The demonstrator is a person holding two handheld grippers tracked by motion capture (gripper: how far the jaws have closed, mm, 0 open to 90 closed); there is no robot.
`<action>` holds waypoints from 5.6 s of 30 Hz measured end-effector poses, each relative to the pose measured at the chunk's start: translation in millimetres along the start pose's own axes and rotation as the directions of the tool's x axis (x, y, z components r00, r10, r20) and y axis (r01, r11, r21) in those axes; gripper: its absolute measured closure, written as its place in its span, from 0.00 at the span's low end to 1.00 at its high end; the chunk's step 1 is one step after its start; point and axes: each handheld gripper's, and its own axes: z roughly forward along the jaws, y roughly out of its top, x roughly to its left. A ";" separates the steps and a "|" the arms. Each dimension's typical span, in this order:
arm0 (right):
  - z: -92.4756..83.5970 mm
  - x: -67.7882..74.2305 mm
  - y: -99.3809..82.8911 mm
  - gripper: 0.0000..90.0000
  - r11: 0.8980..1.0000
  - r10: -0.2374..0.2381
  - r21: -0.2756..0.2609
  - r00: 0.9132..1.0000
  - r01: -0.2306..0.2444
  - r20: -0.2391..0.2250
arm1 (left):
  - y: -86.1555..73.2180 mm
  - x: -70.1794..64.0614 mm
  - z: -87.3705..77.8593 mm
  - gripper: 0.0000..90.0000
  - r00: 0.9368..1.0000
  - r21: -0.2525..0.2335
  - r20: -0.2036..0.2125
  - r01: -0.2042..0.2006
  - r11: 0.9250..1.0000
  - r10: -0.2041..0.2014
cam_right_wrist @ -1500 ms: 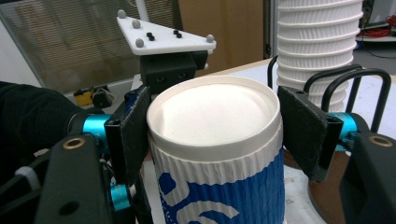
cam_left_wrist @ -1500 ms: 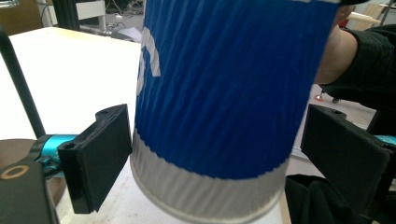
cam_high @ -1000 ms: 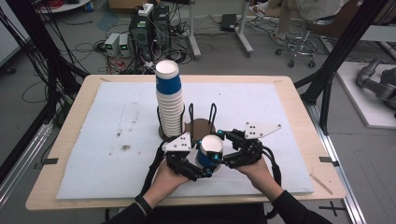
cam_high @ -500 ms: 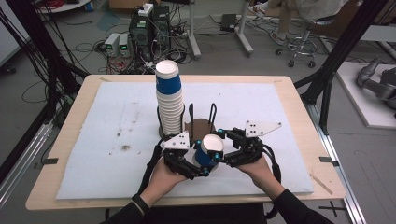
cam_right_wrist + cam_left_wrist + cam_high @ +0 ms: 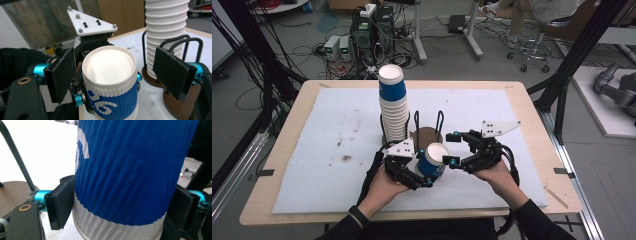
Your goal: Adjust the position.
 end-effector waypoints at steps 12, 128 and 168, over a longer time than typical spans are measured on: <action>17.8 0.7 -2.9 0.26 0.982 0.007 0.189 1.000 -0.011 0.022 | 5.9 -5.7 5.0 0.22 0.998 0.130 -0.031 -0.043 0.991 0.048; -4.6 -10.5 -9.0 0.23 0.986 -0.056 0.156 0.997 0.063 -0.051 | 20.8 5.8 -38.2 0.21 0.999 -0.116 0.049 -0.010 0.993 0.016; 7.9 -5.1 -21.0 0.33 0.984 -0.102 0.135 0.991 0.113 -0.088 | 16.0 6.9 -34.0 0.09 0.987 -0.314 0.143 0.116 0.942 -0.074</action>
